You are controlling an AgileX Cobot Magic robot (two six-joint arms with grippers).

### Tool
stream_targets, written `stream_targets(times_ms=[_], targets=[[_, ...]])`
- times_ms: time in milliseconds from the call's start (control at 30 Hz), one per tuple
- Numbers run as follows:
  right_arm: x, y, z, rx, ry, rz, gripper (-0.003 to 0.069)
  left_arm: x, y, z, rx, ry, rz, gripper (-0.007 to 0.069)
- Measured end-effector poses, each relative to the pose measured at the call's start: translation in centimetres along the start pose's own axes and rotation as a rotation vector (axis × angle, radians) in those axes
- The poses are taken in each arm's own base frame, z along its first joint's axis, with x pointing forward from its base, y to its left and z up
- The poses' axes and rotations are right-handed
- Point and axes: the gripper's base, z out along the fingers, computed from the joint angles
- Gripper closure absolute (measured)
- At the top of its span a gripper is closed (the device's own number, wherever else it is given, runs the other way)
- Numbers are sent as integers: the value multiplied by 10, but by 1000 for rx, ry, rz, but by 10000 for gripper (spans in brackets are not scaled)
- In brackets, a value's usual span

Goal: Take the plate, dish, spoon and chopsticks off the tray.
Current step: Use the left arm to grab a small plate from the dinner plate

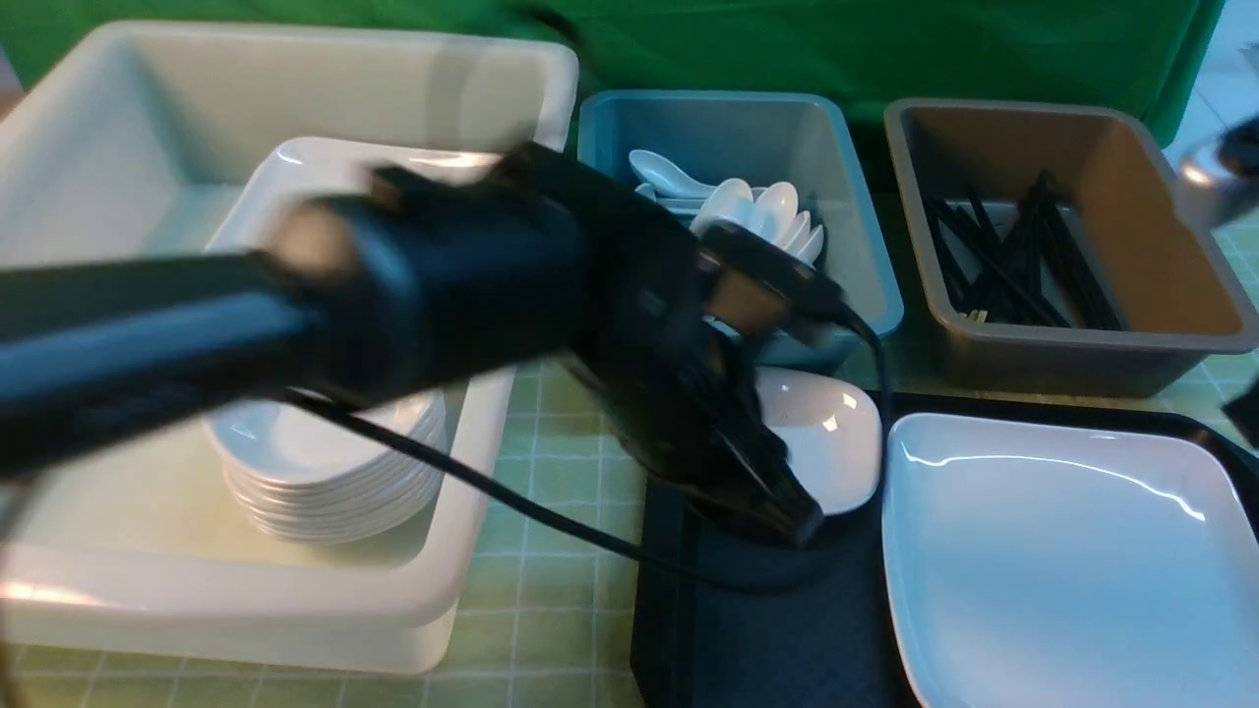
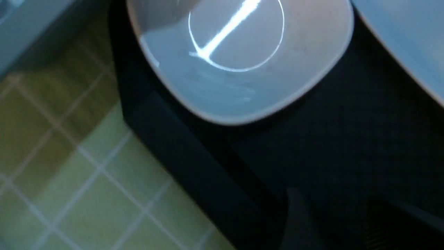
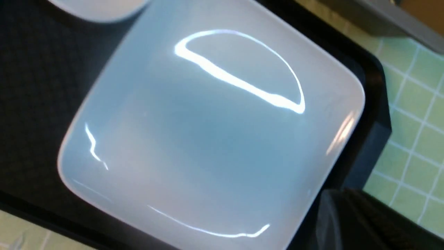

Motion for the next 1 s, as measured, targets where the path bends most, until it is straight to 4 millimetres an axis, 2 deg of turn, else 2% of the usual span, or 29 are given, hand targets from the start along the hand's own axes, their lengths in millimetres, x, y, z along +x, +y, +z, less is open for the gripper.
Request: stream_targets(times_ms=[100,200,333,500,567,600,633,667,767,867,900,933,967,1000], targets=[[7,-5,-11,7,-40,13,662,-7,-14,32,-60,-28,166,171],[9,-6,-18,11,-69,5,662,-8,-19,48,-77,-49,227,104],[11,-5,-24,-3,-90,5,666,-9,-20,65,-88,-76,269,81],[10,1,-24,-65,-102,5,666,-6,-20,79,-94,-78,301,106],[10,5,-25,-111,-111,-6,666,-4,-21,84,-92,-63,296,193],[9,7,-25,-139,-118,-10,666,-4,-21,84,-93,-60,297,253],[9,10,-25,-164,-123,-17,666,-4,-20,84,-96,-52,292,358],[8,12,-26,-184,-129,-27,666,-5,-20,83,-98,-54,295,406],[7,17,-27,-241,-145,-45,666,-11,-22,73,-106,-80,310,561],[6,21,-28,-291,-162,-57,666,-13,-20,57,-113,-73,292,600],[4,23,-31,-319,-179,-66,666,-15,-18,38,-113,-67,260,615],[4,23,-31,-319,-179,-68,666,-15,-18,34,-111,-65,251,617],[1,24,-37,-338,-208,-64,666,-16,-16,14,-108,-67,218,621],[-1,24,-41,-346,-224,-63,666,-16,-16,6,-106,-71,204,621]])
